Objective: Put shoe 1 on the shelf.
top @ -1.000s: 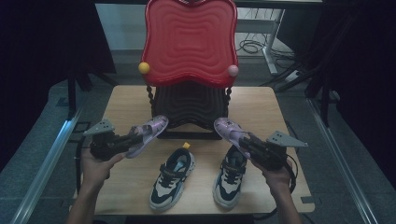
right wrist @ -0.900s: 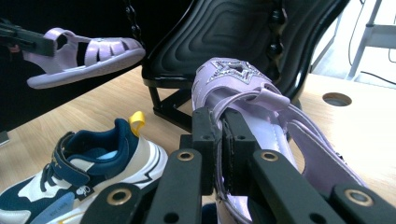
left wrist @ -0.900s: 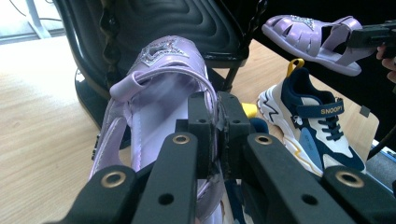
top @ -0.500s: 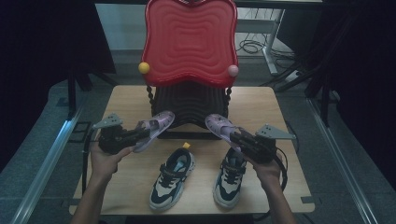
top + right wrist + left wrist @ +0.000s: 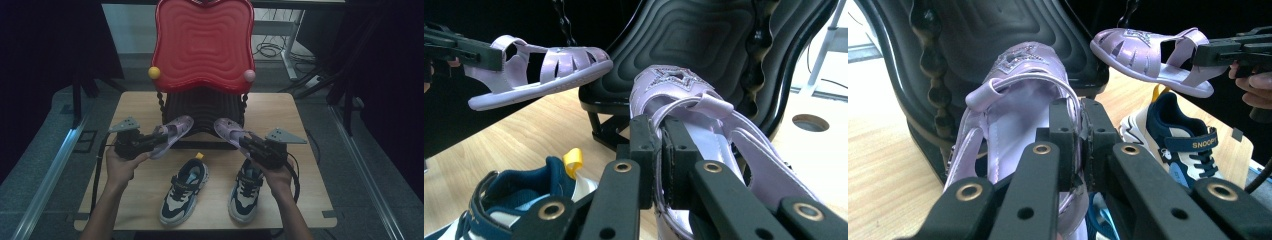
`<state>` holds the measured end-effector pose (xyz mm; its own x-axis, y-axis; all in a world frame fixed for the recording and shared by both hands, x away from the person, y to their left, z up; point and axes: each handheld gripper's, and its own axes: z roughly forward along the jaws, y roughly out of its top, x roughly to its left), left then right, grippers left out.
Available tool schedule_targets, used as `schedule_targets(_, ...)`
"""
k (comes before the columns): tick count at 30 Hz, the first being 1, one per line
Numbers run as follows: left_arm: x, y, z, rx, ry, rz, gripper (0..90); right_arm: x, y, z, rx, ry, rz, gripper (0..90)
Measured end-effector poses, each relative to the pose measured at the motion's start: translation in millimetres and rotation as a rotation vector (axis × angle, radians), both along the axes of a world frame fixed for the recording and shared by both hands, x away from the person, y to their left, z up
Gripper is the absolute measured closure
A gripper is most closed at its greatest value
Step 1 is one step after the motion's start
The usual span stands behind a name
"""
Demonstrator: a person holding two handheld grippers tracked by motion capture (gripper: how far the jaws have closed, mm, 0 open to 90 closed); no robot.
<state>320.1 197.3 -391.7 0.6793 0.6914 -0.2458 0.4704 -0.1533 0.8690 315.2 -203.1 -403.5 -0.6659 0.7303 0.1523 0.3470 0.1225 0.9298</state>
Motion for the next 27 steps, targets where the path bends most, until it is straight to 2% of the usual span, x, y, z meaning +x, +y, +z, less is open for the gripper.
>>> schedule_targets(4, 3.0, -4.4, 1.6, 0.011, -0.007, -0.005, 85.2, 2.1, 2.1, 1.5, 0.003, 0.001, -0.001, 85.3)
schedule_targets(12, 13.1, -7.6, 1.5, 0.001, -0.003, 0.011, 85.2, 11.9, 9.7, 0.2, 0.013, 0.006, -0.024, 85.3)
schedule_targets(15, 17.3, -9.1, 4.5, 0.010, -0.010, 0.010, 85.2, 15.9, 13.5, 0.3, 0.014, 0.006, -0.032, 85.3)
schedule_targets(27, 29.5, -19.0, 9.5, -0.004, -0.036, 0.005, 85.0, 30.3, 28.3, 2.7, 0.035, -0.002, -0.054, 85.3)
